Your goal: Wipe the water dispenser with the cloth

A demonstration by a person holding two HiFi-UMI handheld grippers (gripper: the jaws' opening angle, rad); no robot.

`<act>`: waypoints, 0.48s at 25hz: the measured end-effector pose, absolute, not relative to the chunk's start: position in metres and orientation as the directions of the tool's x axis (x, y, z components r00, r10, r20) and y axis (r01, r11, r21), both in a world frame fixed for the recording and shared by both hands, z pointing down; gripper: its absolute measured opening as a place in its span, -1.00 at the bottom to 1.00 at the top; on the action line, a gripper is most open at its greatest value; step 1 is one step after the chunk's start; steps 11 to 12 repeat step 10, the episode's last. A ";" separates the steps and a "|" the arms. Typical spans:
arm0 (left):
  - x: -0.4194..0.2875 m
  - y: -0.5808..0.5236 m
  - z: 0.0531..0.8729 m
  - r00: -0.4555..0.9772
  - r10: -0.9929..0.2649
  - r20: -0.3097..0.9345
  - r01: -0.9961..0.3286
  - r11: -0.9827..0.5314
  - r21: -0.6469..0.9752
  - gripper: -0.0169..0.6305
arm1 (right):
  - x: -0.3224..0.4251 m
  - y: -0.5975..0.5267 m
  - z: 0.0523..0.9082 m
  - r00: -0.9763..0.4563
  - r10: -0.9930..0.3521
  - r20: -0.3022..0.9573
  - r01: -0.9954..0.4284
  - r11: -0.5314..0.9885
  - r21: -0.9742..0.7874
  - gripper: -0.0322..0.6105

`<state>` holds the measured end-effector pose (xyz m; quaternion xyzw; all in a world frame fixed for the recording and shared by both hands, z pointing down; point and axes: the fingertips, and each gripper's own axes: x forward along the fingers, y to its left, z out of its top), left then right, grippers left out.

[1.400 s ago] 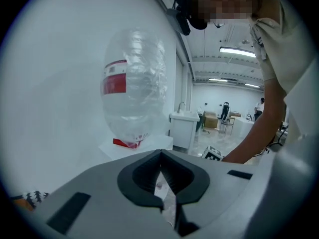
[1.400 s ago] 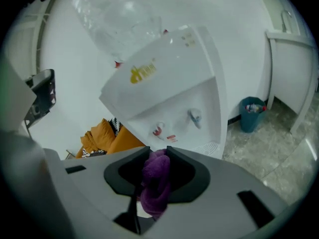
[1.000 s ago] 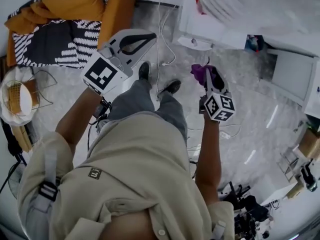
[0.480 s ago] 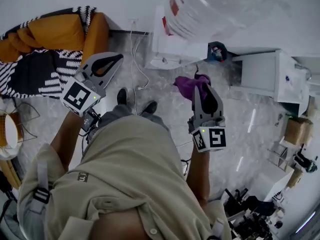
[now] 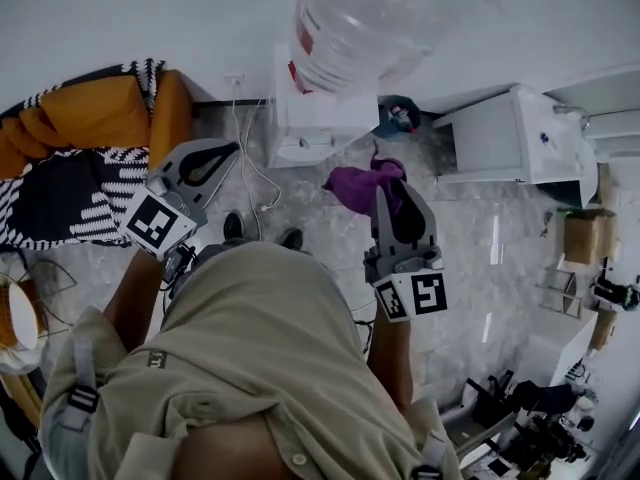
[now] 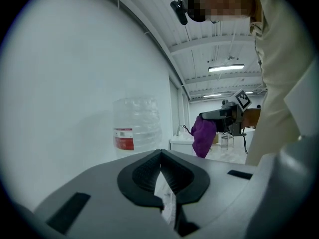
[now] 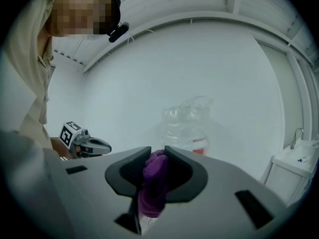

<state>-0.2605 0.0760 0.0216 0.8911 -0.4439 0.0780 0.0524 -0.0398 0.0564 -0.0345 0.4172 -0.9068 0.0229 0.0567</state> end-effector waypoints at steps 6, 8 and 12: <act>-0.250 0.083 0.021 0.627 -0.760 0.174 -0.775 -0.631 0.040 -0.90 | -0.037 0.064 -0.035 -0.626 -0.772 0.112 -0.777 0.630 0.001 -0.61; -0.253 0.090 0.022 0.635 -0.754 0.169 -0.769 -0.637 0.046 -0.90 | -0.043 0.071 -0.034 -0.625 -0.773 0.113 -0.777 0.629 0.002 -0.61; -0.256 0.098 0.024 0.643 -0.748 0.166 -0.763 -0.644 0.050 -0.90 | -0.048 0.079 -0.033 -0.624 -0.773 0.113 -0.778 0.628 0.001 -0.61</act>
